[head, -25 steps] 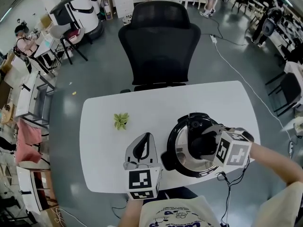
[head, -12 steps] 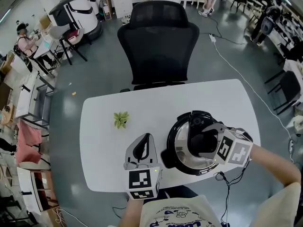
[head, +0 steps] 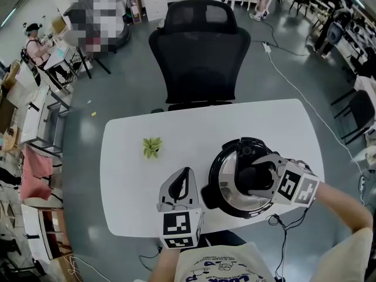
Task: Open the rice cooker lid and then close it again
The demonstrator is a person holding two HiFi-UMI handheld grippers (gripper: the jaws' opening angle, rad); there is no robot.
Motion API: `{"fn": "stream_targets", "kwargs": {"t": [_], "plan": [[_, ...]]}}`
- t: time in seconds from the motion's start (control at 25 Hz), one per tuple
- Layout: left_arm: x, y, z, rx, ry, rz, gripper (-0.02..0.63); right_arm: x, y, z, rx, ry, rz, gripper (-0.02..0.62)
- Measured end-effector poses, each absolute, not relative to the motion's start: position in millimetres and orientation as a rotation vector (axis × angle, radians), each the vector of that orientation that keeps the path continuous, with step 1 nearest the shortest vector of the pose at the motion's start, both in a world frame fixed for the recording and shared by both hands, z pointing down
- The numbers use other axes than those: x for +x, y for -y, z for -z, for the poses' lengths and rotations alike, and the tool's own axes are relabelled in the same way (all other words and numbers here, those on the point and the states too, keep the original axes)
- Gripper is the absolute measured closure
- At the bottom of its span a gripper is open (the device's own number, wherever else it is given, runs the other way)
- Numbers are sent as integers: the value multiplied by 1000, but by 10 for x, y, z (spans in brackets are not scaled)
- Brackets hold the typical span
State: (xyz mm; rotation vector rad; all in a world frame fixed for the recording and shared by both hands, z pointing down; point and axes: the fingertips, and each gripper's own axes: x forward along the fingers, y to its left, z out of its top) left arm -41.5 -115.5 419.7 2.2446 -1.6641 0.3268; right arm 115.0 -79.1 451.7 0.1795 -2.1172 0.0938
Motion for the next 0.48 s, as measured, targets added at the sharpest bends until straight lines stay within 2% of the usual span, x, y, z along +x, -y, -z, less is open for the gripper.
{"fn": "stream_targets", "kwargs": {"t": [0.48], "plan": [[-442,1195,-4200,2233,1678,-325,592,1223,821,-4349,192,2250,-137,301]]}}
